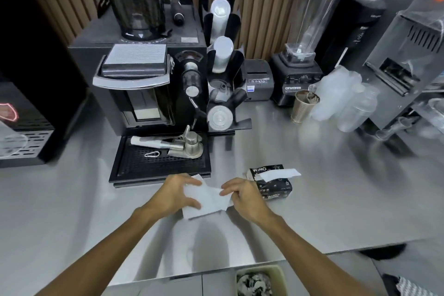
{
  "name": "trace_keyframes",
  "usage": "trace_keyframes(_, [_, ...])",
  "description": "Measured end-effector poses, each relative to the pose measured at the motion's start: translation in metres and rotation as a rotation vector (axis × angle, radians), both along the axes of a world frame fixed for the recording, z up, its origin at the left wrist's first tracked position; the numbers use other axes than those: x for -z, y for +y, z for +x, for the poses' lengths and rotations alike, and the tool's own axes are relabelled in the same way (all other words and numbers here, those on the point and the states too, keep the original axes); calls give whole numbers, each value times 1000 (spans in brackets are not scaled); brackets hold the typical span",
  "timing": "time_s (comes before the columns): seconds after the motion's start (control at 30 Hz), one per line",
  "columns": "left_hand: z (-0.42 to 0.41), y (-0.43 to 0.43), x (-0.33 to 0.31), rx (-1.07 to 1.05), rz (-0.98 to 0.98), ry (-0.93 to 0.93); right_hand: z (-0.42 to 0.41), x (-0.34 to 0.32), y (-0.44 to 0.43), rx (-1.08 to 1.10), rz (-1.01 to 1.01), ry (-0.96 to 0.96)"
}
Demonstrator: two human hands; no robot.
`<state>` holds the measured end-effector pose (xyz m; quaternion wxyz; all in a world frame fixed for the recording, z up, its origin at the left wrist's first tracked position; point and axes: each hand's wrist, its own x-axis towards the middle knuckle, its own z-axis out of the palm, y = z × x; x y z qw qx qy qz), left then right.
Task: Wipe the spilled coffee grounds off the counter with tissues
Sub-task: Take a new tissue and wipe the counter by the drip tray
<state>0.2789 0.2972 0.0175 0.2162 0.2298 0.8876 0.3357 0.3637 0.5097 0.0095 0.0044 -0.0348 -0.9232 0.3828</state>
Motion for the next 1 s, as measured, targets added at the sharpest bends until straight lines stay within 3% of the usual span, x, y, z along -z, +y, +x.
trace_keyframes(0.03, [0,2,2,92,-88,134,3,5,-1,-28,51,-2])
trace_keyframes(0.13, [-11,23,1,402,-290,767,6,14,-1,-135,277,12])
trace_keyframes(0.17, [-17,33,-4,465,-360,900,6,14,-1,-155,345,13])
trace_keyframes(0.23, [-29,53,-14,535,-465,988,-3,16,-3,-110,525,50])
trace_keyframes(0.3, [-42,73,-22,569,-546,1010,-14,11,-9,-9,676,27])
trace_keyframes(0.43, [-63,103,-29,656,-719,992,-49,-1,-17,206,765,-8])
trace_keyframes(0.57, [-81,109,-25,581,-610,896,-90,-3,-4,347,793,-34])
trace_keyframes(0.6, [-84,109,-23,560,-561,890,-97,-5,1,351,821,-58])
trace_keyframes(0.83, [-114,119,6,519,-705,815,-139,22,33,288,912,-73])
trace_keyframes(1.0, [-117,133,13,527,-693,704,-145,30,19,199,1012,-205])
